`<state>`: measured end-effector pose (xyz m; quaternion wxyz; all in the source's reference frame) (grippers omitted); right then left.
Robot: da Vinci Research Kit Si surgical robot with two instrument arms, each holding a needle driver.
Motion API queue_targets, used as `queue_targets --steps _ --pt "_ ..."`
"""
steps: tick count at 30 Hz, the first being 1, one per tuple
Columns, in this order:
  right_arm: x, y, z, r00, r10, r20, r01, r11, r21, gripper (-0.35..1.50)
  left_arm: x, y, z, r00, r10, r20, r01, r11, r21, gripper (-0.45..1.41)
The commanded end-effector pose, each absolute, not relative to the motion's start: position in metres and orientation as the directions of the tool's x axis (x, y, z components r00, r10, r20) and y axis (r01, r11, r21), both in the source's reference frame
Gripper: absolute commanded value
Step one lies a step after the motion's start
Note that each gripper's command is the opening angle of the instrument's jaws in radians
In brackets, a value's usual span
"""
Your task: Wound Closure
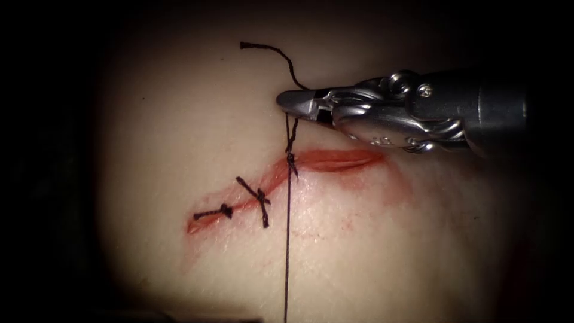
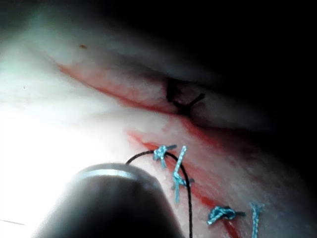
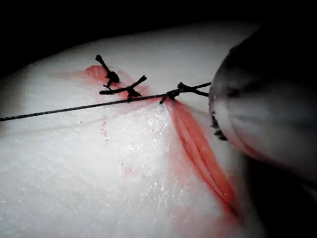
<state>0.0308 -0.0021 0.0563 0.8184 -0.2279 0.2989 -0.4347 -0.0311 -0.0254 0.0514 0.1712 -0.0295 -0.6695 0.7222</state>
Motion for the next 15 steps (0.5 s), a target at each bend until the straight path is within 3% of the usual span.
queue_targets --steps 1,15 --pt "0.0314 -0.0032 0.058 0.45 -0.858 -0.247 0.62 0.499 -0.606 -0.35 -0.0317 -0.0257 0.052 -0.941 0.283 0.187 -0.207 -0.043 -0.977 -0.45" --pt "0.0282 -0.003 0.0622 0.455 -0.873 -0.176 0.7 0.473 -0.536 -0.35 -0.0356 -0.0294 0.0509 -0.966 0.205 0.16 -0.167 -0.018 -0.986 -0.45"
